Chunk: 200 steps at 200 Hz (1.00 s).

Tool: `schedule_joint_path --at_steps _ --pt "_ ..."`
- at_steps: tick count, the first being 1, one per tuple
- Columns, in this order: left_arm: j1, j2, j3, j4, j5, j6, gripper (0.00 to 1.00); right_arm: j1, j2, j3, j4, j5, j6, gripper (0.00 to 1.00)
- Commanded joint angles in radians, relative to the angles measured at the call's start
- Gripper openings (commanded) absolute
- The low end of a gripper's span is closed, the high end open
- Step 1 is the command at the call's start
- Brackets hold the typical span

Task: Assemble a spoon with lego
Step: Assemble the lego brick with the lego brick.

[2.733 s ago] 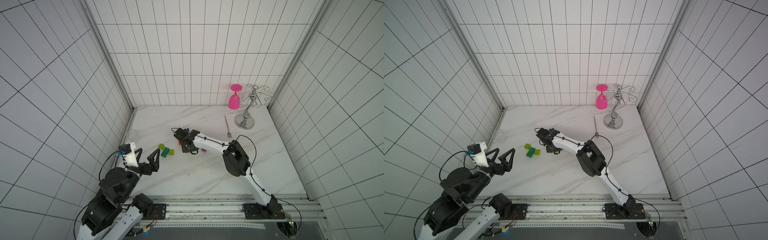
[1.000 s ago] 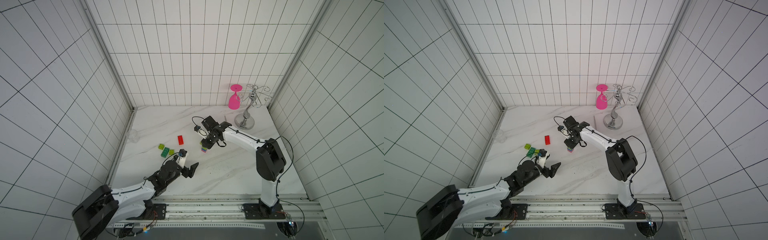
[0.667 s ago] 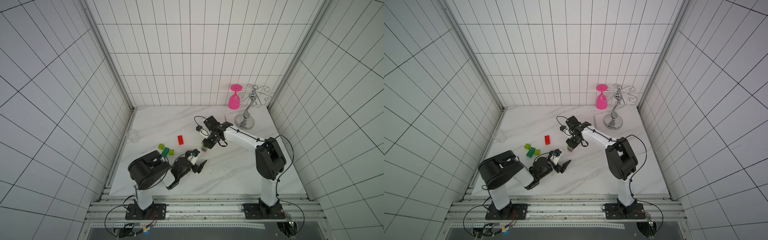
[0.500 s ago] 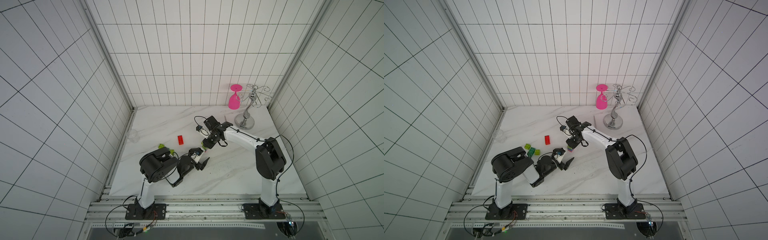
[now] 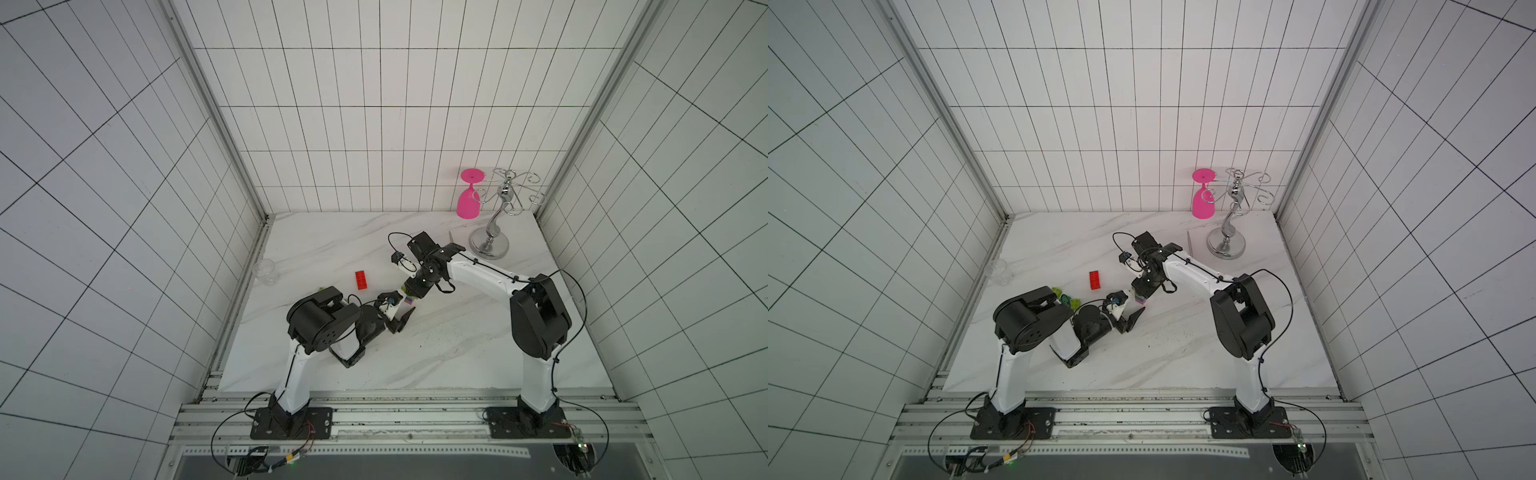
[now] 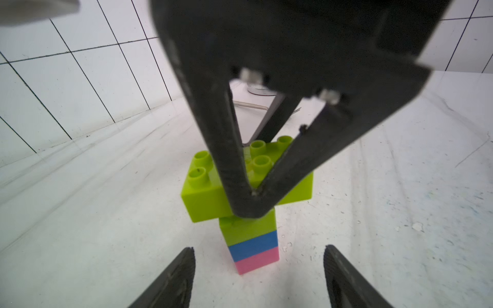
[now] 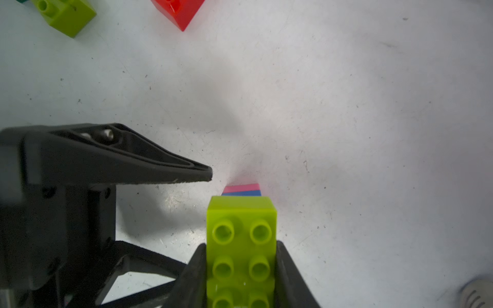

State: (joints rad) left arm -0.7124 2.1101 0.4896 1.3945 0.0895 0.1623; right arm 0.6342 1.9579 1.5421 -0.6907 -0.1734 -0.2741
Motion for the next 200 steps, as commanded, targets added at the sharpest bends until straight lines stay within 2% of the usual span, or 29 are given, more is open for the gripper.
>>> schedule_joint_path --at_steps 1,81,200 --pt "-0.001 0.019 0.007 0.02 0.024 0.014 0.74 -0.01 0.046 0.03 -0.072 -0.002 -0.018 0.24" --pt "0.005 0.061 0.02 0.021 0.042 0.0 0.7 -0.035 0.121 0.042 -0.121 0.025 -0.066 0.24" --pt "0.019 0.058 0.03 0.021 0.05 -0.024 0.7 -0.014 0.014 0.009 -0.121 0.098 -0.046 0.25"
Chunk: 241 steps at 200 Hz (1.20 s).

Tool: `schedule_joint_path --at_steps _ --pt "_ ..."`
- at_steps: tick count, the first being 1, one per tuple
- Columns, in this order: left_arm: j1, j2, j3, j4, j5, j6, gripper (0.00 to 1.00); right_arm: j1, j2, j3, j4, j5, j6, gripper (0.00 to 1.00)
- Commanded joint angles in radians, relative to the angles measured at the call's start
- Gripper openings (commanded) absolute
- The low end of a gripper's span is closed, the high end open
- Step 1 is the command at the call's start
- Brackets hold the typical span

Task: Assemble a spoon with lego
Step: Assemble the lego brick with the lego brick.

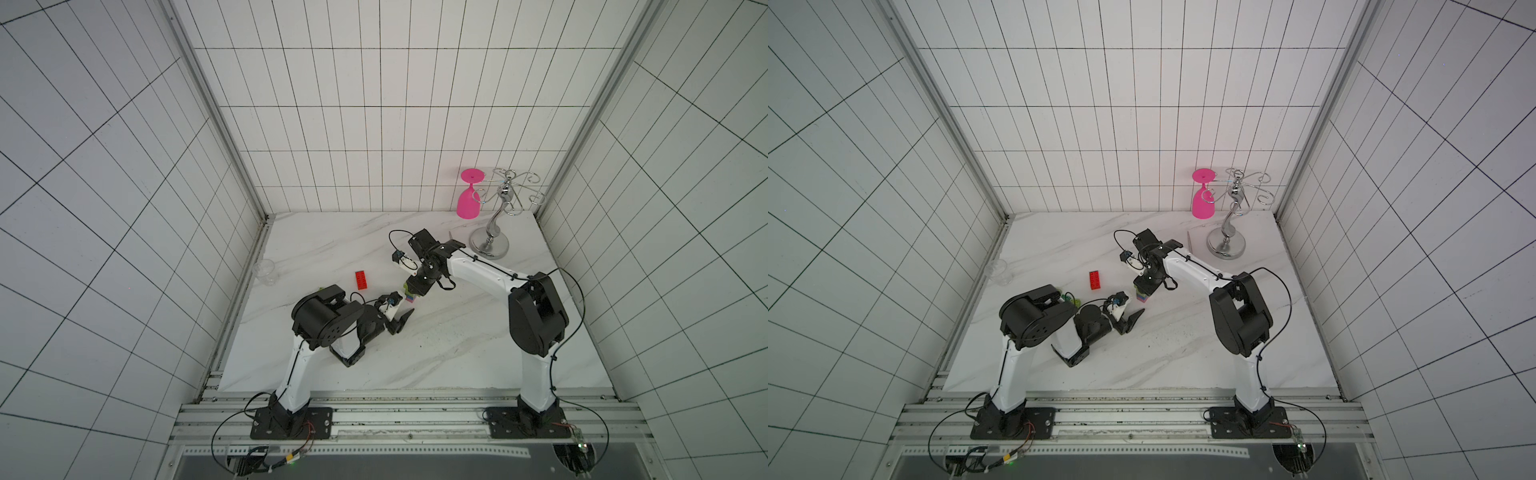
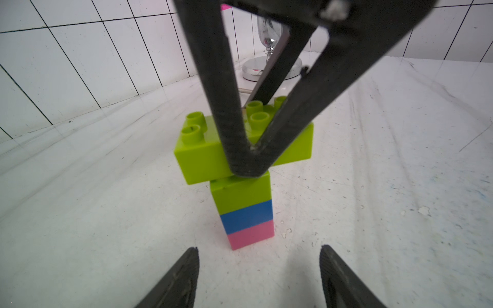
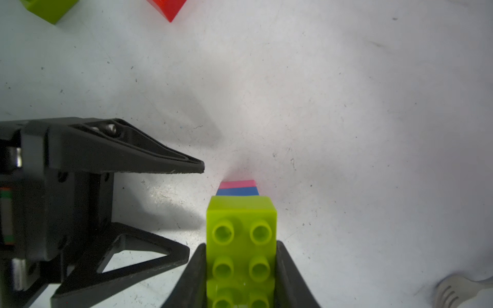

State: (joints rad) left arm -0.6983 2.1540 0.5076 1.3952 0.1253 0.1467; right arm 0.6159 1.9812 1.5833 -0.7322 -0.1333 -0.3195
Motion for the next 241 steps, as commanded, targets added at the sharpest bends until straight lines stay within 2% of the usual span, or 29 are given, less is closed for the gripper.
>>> schedule_joint_path --at_steps 1,102,157,192,241 --pt "0.005 0.015 0.012 0.02 0.014 -0.008 0.7 0.004 -0.01 -0.032 -0.079 0.058 -0.001 0.25" --pt "0.011 0.02 0.013 0.021 0.053 -0.006 0.7 0.002 0.103 -0.02 -0.134 -0.056 -0.068 0.23" --pt "0.014 0.024 0.018 0.02 0.066 -0.009 0.7 0.016 0.125 0.039 -0.193 -0.006 -0.078 0.23" --pt "0.016 0.024 0.021 0.02 0.063 -0.012 0.69 0.014 0.092 -0.03 -0.159 -0.034 -0.067 0.23" --pt "0.016 0.026 0.02 0.02 0.068 -0.013 0.69 0.014 0.15 -0.083 -0.107 -0.027 -0.067 0.22"
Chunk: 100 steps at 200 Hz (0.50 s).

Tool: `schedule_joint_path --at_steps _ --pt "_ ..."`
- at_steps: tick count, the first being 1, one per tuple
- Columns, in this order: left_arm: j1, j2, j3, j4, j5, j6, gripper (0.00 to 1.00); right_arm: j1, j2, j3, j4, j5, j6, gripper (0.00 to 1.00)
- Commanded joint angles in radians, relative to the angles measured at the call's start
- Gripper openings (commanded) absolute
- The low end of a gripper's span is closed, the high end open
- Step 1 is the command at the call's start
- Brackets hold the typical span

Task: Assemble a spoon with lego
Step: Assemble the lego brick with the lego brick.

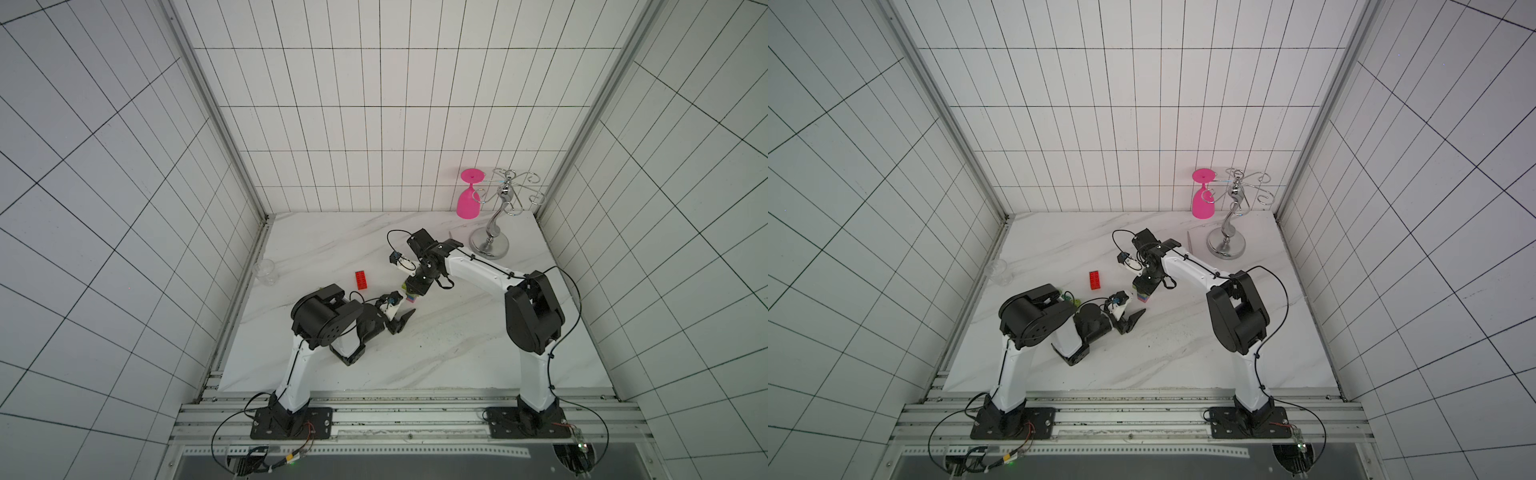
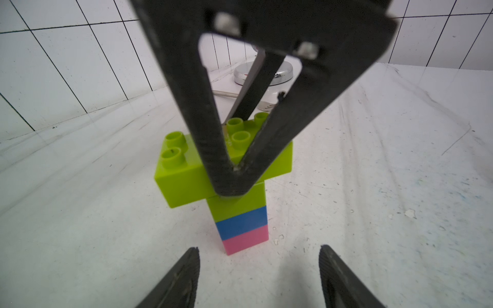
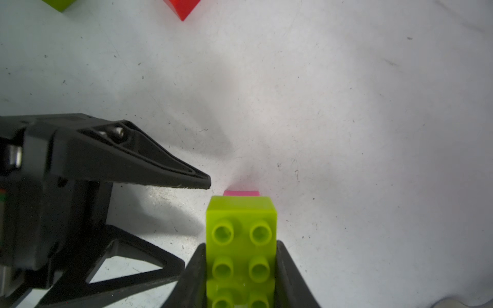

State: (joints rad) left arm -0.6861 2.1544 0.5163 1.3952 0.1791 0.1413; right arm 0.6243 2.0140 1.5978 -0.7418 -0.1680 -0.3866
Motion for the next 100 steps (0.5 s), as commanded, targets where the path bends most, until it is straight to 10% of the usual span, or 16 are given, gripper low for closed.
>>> schedule_joint_path --at_steps 1,100 --pt "0.003 0.025 0.011 0.02 0.014 -0.008 0.69 0.005 0.119 -0.098 -0.098 0.008 0.001 0.22" --pt "0.005 0.034 0.016 0.021 0.011 -0.005 0.69 0.0 0.14 -0.11 -0.105 0.049 0.02 0.25"
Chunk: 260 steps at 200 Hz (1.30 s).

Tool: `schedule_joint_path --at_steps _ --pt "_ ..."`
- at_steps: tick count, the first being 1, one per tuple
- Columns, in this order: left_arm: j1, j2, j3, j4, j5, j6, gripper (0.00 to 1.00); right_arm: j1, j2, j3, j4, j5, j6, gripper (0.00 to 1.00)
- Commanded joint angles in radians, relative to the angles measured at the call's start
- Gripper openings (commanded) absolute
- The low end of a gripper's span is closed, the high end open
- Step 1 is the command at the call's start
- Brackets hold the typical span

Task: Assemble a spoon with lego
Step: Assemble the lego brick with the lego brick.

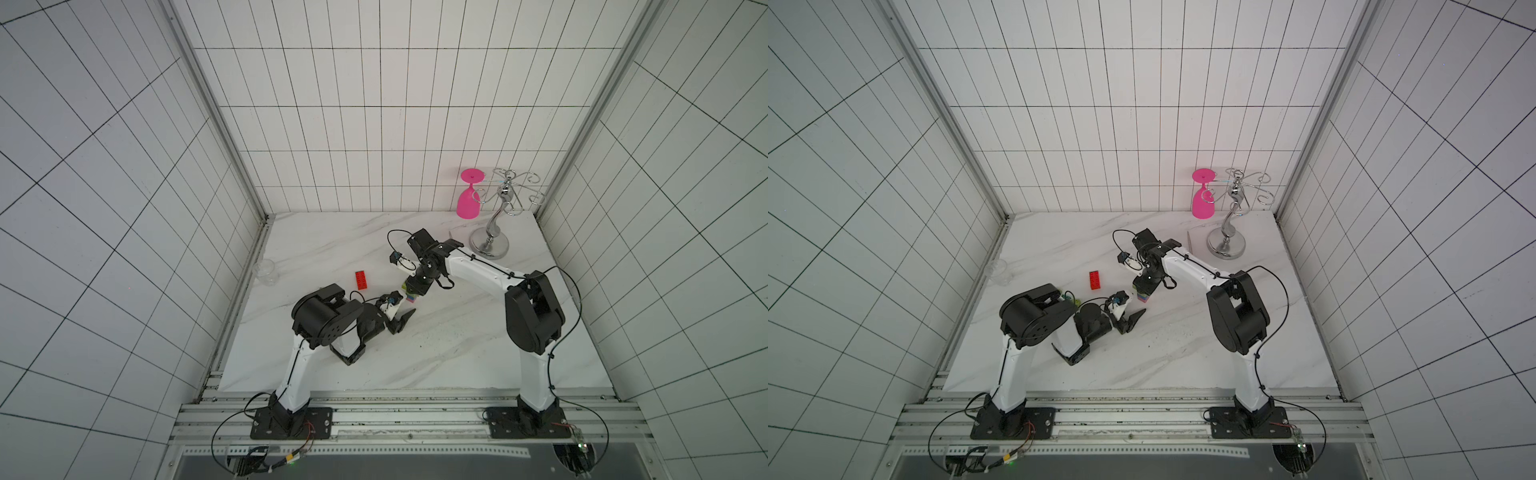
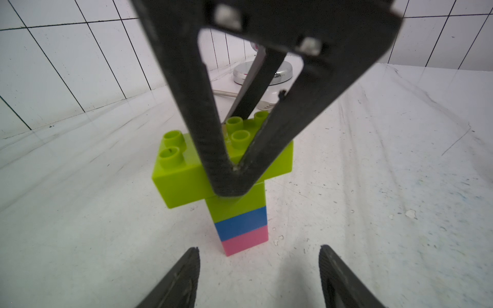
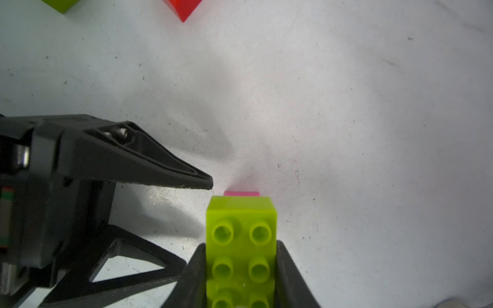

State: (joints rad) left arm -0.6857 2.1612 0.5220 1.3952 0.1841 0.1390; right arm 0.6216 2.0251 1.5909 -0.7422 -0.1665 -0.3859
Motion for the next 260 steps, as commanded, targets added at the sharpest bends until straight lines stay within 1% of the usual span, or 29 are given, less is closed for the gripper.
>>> schedule_joint_path --at_steps 1,16,48,72,102,120,152,167,186,251,260 --pt "0.004 0.027 0.009 0.02 0.006 -0.003 0.69 0.004 0.127 -0.106 -0.104 0.05 0.021 0.25" --pt "0.004 0.026 0.011 0.019 0.005 -0.001 0.69 0.008 0.107 -0.115 -0.093 0.075 0.034 0.26" --pt "0.003 0.028 0.01 0.02 0.003 0.001 0.69 0.024 0.077 -0.132 -0.077 0.07 0.036 0.27" --pt "0.006 0.028 0.01 0.02 0.002 0.003 0.69 0.023 0.06 -0.13 -0.073 0.054 0.04 0.32" --pt "0.006 0.031 0.01 0.02 0.002 0.004 0.69 0.023 0.018 -0.119 -0.069 0.052 0.042 0.34" --pt "0.006 0.03 0.01 0.021 -0.001 0.004 0.69 0.023 0.018 -0.118 -0.069 0.072 0.039 0.34" --pt "0.006 0.03 0.009 0.02 -0.003 0.006 0.7 0.024 0.039 -0.142 -0.052 0.07 0.035 0.34" --pt "0.006 0.028 0.009 0.02 -0.004 0.005 0.7 0.025 0.047 -0.143 -0.048 0.058 0.036 0.37" --pt "0.006 0.028 0.009 0.02 -0.007 0.006 0.7 0.024 0.034 -0.136 -0.045 0.051 0.042 0.44" --pt "0.006 0.026 0.004 0.02 -0.012 0.007 0.71 0.015 -0.076 -0.088 -0.054 0.005 0.061 0.57" --pt "0.006 0.025 0.004 0.019 -0.015 0.009 0.71 0.014 -0.096 -0.088 -0.057 0.005 0.069 0.61"
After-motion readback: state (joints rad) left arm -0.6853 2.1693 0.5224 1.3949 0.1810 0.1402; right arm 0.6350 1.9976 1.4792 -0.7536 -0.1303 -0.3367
